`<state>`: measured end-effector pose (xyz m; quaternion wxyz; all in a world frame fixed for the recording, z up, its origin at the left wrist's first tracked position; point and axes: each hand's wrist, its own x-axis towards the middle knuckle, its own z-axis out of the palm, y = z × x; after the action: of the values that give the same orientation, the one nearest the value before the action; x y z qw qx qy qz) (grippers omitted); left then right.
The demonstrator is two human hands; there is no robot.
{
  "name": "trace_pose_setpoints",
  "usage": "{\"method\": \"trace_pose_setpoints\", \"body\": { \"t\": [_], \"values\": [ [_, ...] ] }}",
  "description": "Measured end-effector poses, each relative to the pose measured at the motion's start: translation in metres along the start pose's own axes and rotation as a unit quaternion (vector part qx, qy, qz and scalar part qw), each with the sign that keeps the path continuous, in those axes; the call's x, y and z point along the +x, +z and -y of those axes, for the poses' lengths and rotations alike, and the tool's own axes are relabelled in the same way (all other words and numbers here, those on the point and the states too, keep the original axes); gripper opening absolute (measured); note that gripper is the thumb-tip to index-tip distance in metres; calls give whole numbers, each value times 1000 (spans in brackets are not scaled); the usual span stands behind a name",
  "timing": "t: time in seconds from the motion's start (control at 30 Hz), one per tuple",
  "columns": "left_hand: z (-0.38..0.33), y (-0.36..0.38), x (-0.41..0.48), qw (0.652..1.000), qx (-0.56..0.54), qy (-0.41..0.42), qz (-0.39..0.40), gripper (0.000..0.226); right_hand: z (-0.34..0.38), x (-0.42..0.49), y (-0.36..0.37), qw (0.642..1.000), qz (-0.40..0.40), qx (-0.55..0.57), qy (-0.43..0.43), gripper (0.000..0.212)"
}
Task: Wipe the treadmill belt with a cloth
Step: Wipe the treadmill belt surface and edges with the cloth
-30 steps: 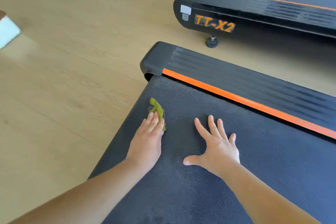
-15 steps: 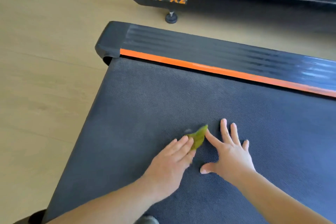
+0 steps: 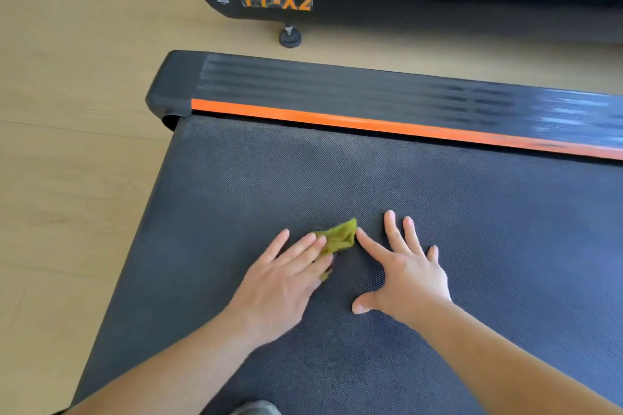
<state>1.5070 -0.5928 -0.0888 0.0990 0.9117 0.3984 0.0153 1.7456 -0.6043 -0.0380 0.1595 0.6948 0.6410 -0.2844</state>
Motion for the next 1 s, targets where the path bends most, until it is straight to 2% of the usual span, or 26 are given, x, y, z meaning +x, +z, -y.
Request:
{"method": "trace_pose_setpoints", "body": {
  "t": [0.1,0.13,0.23,0.33,0.43,0.53,0.57,0.6,0.7,0.77,0.8,0.83,0.9,0.93,0.97,1.0],
  "values": [
    [11,-8,8,985,4,-171,-1,51,-2,-3,-2,1000,10,0,2,128],
    [4,-6,6,980,-12,-198,4,54,-2,-3,1,1000,4,-1,0,128],
    [-6,-4,-6,987,-15,-157,28,64,4,-2,2,1000,-1,-25,1,127],
    [24,-8,-20,989,29,-143,27,63,3,-2,1,999,5,-47,-1,126],
    [63,-11,-43,967,52,-250,11,61,4,-3,3,998,7,-55,-3,124],
    [73,-14,-57,937,13,-349,3,64,5,-3,5,999,0,-53,-4,123],
    [61,-14,-55,937,-6,-349,-4,64,5,-3,5,999,1,-54,-3,123],
    [42,-12,-53,950,-17,-313,-3,62,5,-4,5,999,1,-54,-2,123],
    [-9,-2,-57,994,-43,-90,51,55,5,-5,6,999,-7,-46,-3,122],
    [15,-8,-62,998,-2,-5,57,51,5,-6,5,999,-6,-42,-5,122],
    [33,-7,-66,998,33,-20,50,50,6,-6,5,999,-2,-41,-4,122],
    [52,-9,-72,995,53,-75,37,49,6,-6,4,999,2,-37,-2,123],
    [83,-17,-86,968,61,-244,8,54,7,-6,4,999,7,-31,3,124],
    [82,-18,-89,952,51,-303,1,57,8,-7,4,1000,7,-29,6,124],
    [71,-17,-88,946,36,-323,-8,59,8,-7,4,1000,5,-28,6,124],
    [53,-13,-84,955,14,-297,-7,59,7,-6,5,1000,1,-26,6,124]
  ]
}}
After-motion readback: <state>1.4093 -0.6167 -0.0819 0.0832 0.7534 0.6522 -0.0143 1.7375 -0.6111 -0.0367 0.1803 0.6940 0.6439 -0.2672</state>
